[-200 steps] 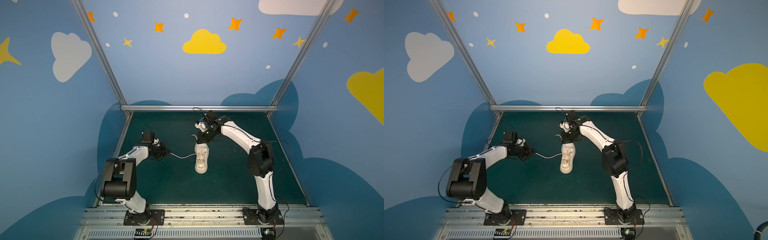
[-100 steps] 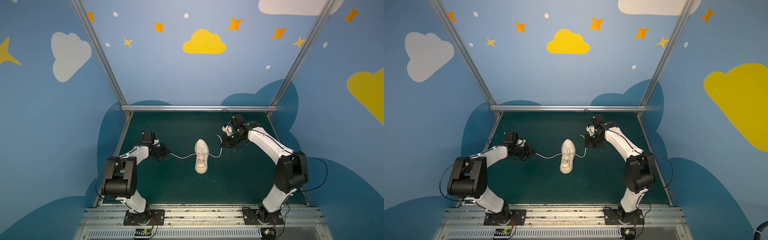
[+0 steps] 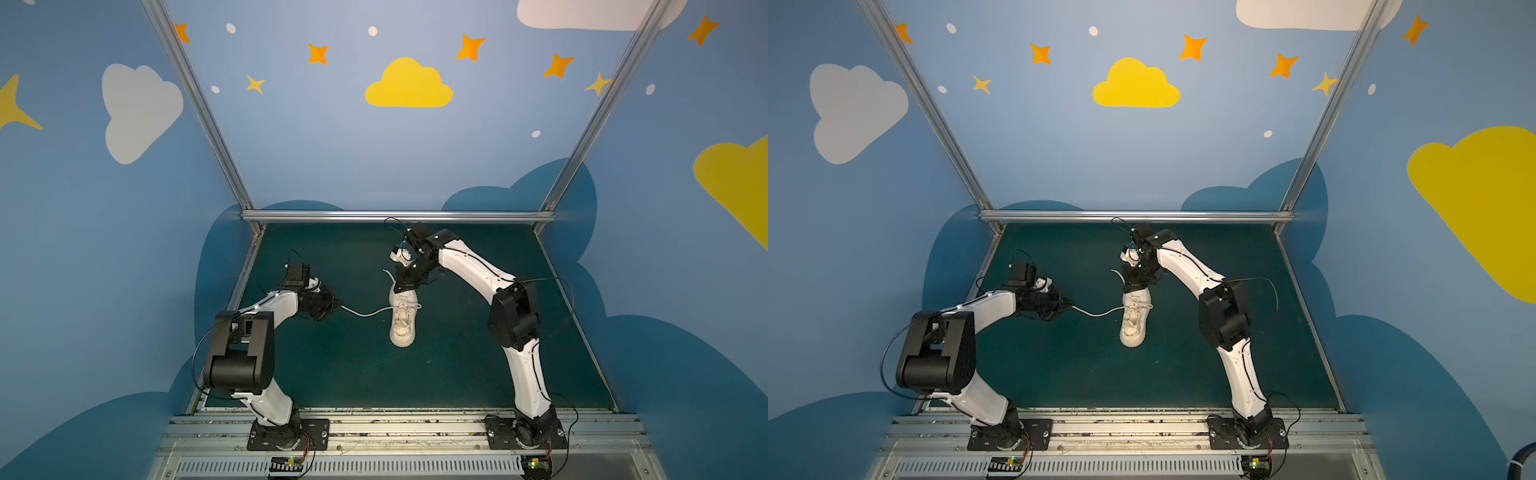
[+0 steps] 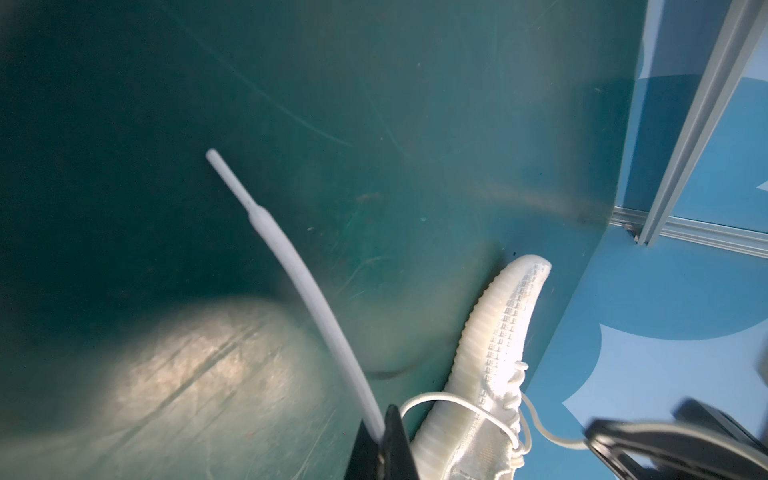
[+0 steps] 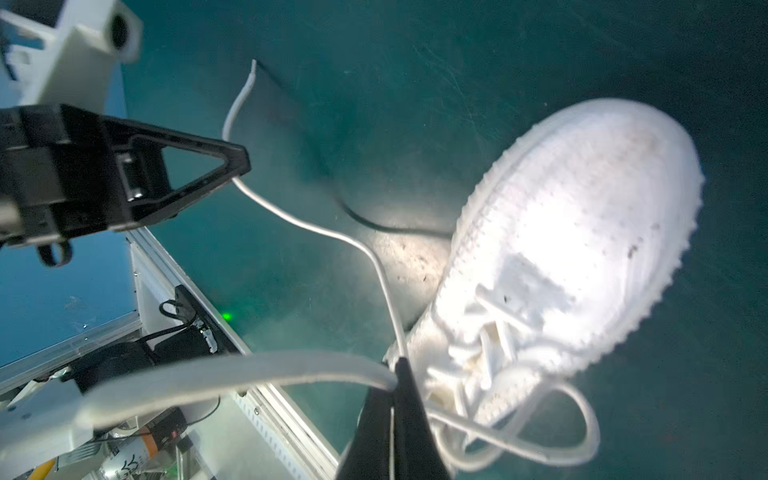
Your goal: Tie the shoes
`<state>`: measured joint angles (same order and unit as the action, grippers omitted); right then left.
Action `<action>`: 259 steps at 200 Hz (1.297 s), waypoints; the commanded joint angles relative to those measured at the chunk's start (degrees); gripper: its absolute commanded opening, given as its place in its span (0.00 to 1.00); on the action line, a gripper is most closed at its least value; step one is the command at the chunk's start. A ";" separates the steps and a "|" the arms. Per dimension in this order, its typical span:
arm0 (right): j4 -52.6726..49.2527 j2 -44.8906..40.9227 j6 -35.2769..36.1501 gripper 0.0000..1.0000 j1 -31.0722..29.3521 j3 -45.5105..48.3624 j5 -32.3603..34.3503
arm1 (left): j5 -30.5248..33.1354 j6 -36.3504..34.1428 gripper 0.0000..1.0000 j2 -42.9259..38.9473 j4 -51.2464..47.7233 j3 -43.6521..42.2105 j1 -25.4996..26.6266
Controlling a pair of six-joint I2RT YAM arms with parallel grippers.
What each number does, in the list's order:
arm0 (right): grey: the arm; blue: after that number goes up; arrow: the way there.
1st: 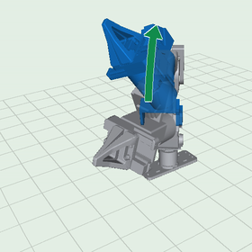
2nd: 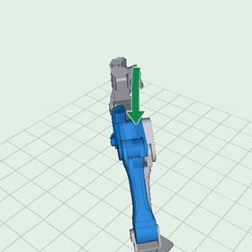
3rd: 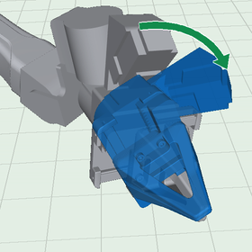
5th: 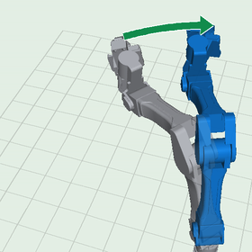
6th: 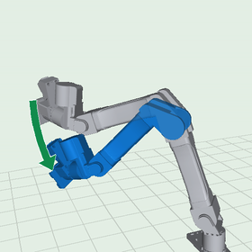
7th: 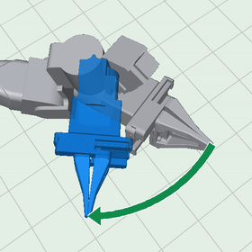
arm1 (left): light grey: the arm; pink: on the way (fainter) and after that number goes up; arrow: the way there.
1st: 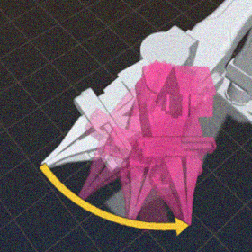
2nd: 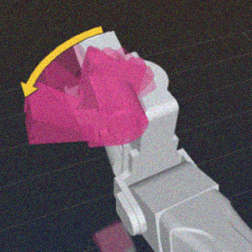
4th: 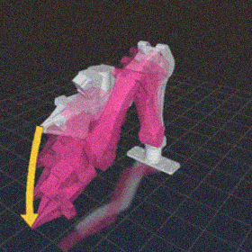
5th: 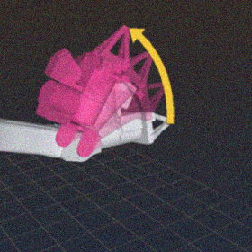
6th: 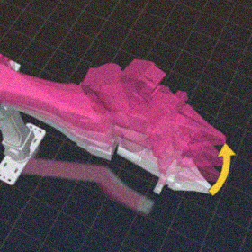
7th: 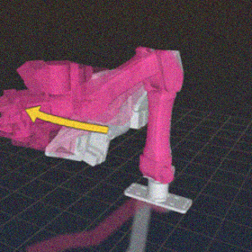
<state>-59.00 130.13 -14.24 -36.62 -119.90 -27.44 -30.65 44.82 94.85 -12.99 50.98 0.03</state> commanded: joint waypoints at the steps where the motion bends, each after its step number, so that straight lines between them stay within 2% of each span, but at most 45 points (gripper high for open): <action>1: -4.85 5.47 1.30 0.00 -1.04 -9.39 -1.15 | -1.02 -0.62 0.03 0.88 0.10 1.31 0.01; 14: -5.31 8.11 1.42 0.00 -1.33 -12.72 -1.40 | -1.00 -0.65 0.07 0.67 -0.26 1.40 -0.01; 41: -3.36 9.35 1.97 0.00 -1.69 -12.73 -2.16 | 0.06 -0.43 0.50 -2.51 -1.19 0.74 -0.02; 52: -3.01 9.36 2.22 0.00 -1.71 -12.41 -2.15 | 1.06 -0.51 0.57 -4.51 -2.07 0.22 -0.27; 65: -2.65 9.26 2.59 0.00 -1.70 -12.07 -2.26 | 1.73 -0.86 0.60 -6.82 -2.99 -0.29 -0.75; 88: -2.87 9.02 3.30 0.00 -1.70 -12.07 -2.99 | 0.90 -1.79 0.61 -9.96 -2.39 -0.52 -0.07; 105: -2.83 8.53 3.54 0.00 -1.61 -11.53 -2.97 | -1.58 -3.57 0.61 -9.31 -1.27 1.82 2.67; 141: -1.17 6.90 2.55 0.00 -1.13 -8.64 -4.31 | -7.55 -1.45 0.60 -3.24 9.50 5.76 8.53; 171: -1.75 6.68 2.05 0.00 -0.91 -8.39 -5.42 | -6.48 -0.66 0.61 1.28 14.78 8.89 12.04; 207: -1.40 5.78 1.38 0.00 -0.65 -7.46 -6.50 | -5.70 4.36 0.55 6.23 22.59 9.33 12.61; 225: -0.82 5.25 0.90 0.00 -0.64 -6.62 -7.34 | -5.65 4.49 0.52 8.42 22.35 11.29 13.29; 259: 0.59 4.20 -0.16 0.00 -0.25 -4.70 -7.91 | -5.35 4.62 0.37 11.00 21.66 13.21 14.46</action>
<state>-59.48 138.61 -13.28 -37.47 -126.10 -33.87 -36.01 48.90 104.84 6.96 62.57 13.52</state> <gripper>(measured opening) 0.047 0.418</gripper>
